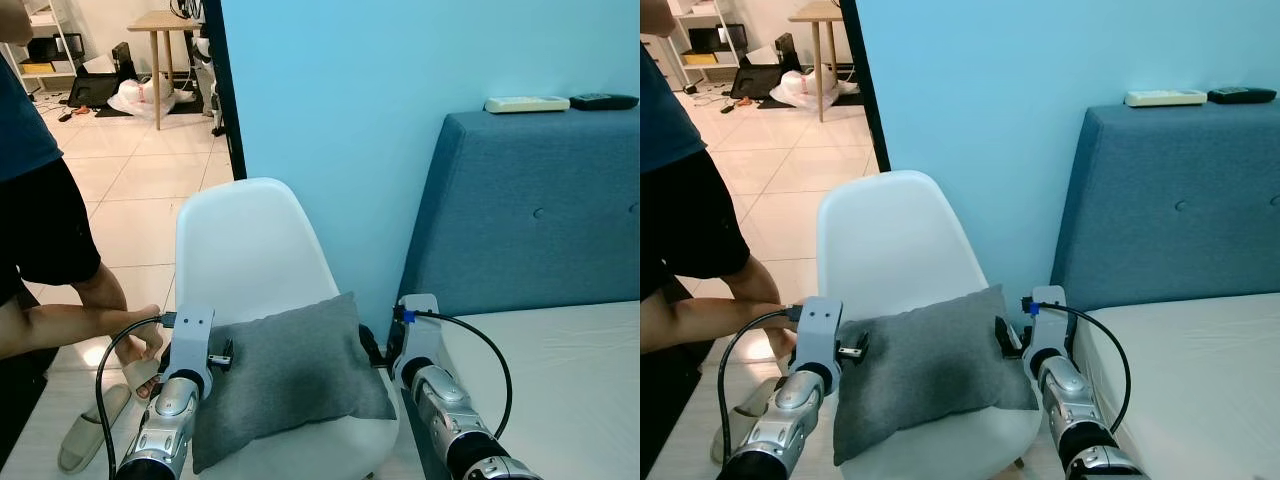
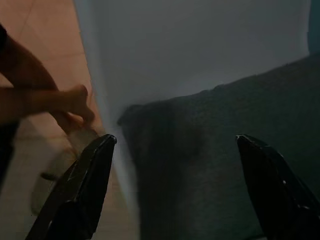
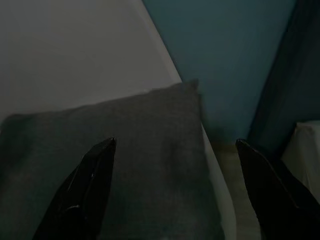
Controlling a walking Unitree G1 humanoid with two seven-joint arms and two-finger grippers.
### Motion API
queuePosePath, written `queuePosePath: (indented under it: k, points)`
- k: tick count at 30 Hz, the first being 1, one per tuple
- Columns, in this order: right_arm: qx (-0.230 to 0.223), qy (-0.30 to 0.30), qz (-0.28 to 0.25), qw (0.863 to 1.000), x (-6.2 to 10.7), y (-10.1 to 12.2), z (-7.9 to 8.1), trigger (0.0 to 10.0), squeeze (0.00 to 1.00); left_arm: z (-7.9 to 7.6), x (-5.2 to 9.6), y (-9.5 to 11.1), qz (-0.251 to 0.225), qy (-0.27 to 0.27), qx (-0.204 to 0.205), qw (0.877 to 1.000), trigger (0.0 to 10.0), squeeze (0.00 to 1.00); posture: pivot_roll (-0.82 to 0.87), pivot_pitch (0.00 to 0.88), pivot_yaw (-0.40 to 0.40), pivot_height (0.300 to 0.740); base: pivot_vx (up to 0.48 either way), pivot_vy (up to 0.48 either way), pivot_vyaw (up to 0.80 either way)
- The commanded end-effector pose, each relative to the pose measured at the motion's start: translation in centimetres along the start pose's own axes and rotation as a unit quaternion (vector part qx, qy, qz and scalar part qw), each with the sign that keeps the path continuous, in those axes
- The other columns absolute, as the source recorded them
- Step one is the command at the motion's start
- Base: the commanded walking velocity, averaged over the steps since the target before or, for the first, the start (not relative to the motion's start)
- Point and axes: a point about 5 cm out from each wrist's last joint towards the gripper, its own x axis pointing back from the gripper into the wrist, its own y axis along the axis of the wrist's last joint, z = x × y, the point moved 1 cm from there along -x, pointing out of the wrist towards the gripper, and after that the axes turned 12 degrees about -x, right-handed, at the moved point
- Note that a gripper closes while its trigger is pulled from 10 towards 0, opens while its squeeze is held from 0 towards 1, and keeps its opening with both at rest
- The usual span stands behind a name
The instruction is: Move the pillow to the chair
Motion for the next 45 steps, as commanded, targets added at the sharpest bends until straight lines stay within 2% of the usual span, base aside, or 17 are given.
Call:
queuePosePath:
  k: [1, 12, 25, 29, 34, 38, 45]
  points:
    - [-0.002, -0.004, 0.017, 1.0, 0.3, -1.1, 0.1, 10.0, 0.0, 0.4, 0.0, -0.7, 0.015, 0.013, 0.029, 0.999, 10.0, 0.0, 0.01, 0.031, -0.021, 0.74, 0.0, 0.0, 0.0]
    - [-0.006, -0.007, 0.018, 1.0, 0.3, -1.2, 0.0, 10.0, 0.0, -0.1, -0.2, 0.0, -0.008, -0.016, 0.018, 1.0, 10.0, 0.0, 0.01, 0.035, -0.015, 0.74, 0.0, 0.0, 0.0]
    - [-0.007, -0.008, 0.016, 1.0, 0.4, -1.1, -0.3, 10.0, 0.0, -0.1, -0.3, 0.3, -0.018, -0.015, 0.023, 0.999, 10.0, 0.0, 0.0, 0.037, -0.012, 0.74, 0.0, 0.0, 0.0]
    - [-0.006, -0.007, 0.016, 1.0, 0.4, -1.0, -0.3, 10.0, 0.0, 0.0, -0.4, 0.4, -0.02, -0.01, 0.004, 1.0, 10.0, 0.0, 0.0, 0.039, -0.015, 0.74, 0.0, -0.48, 0.0]
    - [-0.005, -0.006, 0.016, 1.0, 0.4, -1.0, -0.3, 10.0, 0.0, 0.1, -0.3, 0.3, -0.022, -0.003, 0.021, 1.0, 10.0, 0.0, 0.0, 0.039, -0.018, 0.74, 0.0, -0.451, 0.0]
    - [-0.003, -0.004, 0.017, 1.0, 0.4, -0.9, -0.4, 10.0, 0.0, 1.1, -0.3, 0.8, -0.037, 0.037, 0.035, 0.998, 10.0, 0.0, 0.0, 0.04, -0.027, 0.74, 0.0, 0.0, 0.0]
    - [0.0, 0.004, 0.018, 1.0, 0.2, -0.7, -0.1, 10.0, 0.0, 1.5, -0.2, 0.9, -0.047, 0.048, 0.042, 0.997, 10.0, 0.0, 0.01, 0.04, -0.036, 0.74, 0.0, 0.0, 0.0]
